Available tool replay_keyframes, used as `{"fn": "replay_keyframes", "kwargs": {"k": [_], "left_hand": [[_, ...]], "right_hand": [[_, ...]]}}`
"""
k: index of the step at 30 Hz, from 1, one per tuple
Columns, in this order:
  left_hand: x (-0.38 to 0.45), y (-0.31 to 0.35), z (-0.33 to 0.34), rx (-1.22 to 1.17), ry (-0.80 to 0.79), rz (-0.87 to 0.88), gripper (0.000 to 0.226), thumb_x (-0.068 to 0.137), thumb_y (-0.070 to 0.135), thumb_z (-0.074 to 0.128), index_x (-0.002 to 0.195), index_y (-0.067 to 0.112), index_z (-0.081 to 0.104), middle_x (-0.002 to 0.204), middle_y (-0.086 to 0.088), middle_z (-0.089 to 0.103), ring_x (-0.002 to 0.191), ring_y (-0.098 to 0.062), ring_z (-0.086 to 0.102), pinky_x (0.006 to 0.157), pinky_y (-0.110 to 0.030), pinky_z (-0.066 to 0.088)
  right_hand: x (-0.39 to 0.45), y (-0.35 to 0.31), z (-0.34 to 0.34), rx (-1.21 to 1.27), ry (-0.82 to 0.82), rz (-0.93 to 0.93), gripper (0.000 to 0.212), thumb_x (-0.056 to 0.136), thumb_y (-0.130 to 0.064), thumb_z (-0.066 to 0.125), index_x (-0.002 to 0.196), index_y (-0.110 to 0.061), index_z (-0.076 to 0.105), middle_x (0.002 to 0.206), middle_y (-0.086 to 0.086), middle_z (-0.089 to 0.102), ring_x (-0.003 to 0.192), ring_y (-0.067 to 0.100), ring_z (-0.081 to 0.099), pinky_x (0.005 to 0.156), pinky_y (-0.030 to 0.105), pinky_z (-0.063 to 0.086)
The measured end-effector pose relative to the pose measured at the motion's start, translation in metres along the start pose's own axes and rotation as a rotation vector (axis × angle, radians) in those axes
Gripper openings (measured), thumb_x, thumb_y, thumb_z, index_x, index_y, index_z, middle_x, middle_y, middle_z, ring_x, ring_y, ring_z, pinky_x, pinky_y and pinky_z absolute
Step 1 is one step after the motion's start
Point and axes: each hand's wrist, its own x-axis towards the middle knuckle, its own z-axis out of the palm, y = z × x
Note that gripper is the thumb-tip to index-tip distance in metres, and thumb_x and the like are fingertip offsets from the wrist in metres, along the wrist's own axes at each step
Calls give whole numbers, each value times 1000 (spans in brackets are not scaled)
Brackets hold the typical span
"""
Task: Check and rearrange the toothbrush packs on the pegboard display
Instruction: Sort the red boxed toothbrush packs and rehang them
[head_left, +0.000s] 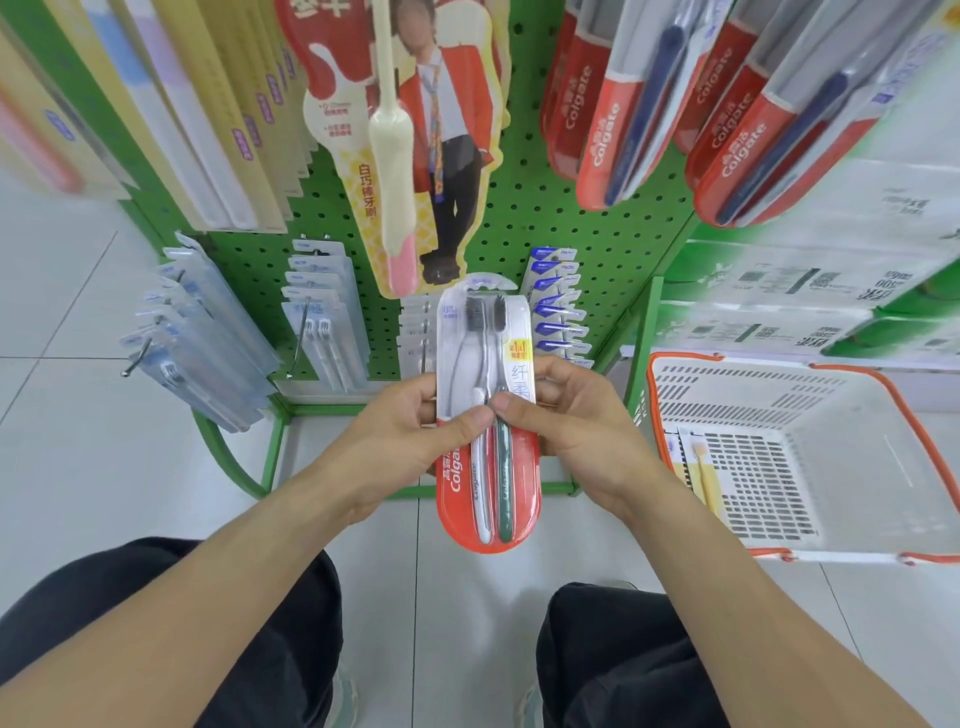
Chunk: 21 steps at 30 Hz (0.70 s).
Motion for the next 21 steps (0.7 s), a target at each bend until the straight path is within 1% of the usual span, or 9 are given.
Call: {"fn": "replay_keyframes", "kwargs": {"k": [1,4,8,11,14,16,17,19,21], "left_hand": [[0,0,-1,18,-18,-6,48,78,33,72,124,20,65,103,-5,78,92,-23,75,72,-31,59],[0,1,-3,31,7,16,49,75,31,74,121,18,65,101,-4,78,90,-21,75,72,-29,59],[0,1,-4,30,34,44,48,74,31,76,119,19,66,102,-3,78,93,-19,75,76,-27,58],[-2,3,-5,66,-37,-11,43,79,31,74,118,17,67,102,-6,78,91,-22,74,74,-32,60],[-4,2,-6,131,-160,-54,39,79,28,75,115,15,68,102,-12,77,92,-30,74,78,-43,61],[-6,1,-5,128,-142,-31,39,77,27,75,114,15,69,106,-11,77,99,-34,73,90,-52,58],[-6,1,-5,127,-124,-19,39,77,26,75,114,14,68,108,-11,76,102,-35,72,93,-55,56],[-7,0,-3,139,-90,-4,35,79,24,75,112,16,68,107,-11,76,102,-36,71,92,-60,54],[-6,0,-3,160,-77,-9,29,84,19,75,112,19,68,105,-10,77,100,-35,71,90,-60,55]], "right_hand": [[0,0,0,6,13,1,34,88,-2,72,121,-2,61,108,19,74,93,41,71,80,53,58],[0,0,4,43,32,9,30,91,-3,69,120,-3,61,104,15,76,81,28,72,70,40,59],[-1,3,10,56,23,8,30,95,-8,65,123,-3,58,105,17,75,82,26,70,72,38,56],[-1,2,9,93,62,-15,26,94,-6,65,119,-2,59,97,12,76,77,22,71,63,29,56],[0,1,7,134,93,2,25,94,-8,65,118,-3,59,94,9,75,75,20,71,61,30,55],[0,0,5,106,59,22,29,95,-10,65,122,-3,58,95,10,76,77,22,71,64,31,58],[-1,0,5,85,34,28,30,95,-11,65,124,-4,57,96,10,76,78,22,71,66,33,59],[-1,-1,5,61,-8,32,32,95,-10,65,126,-7,58,98,8,77,80,21,73,69,34,61],[-1,-2,5,63,6,23,31,93,-7,67,124,-7,60,97,8,78,78,20,73,68,33,61]]}}
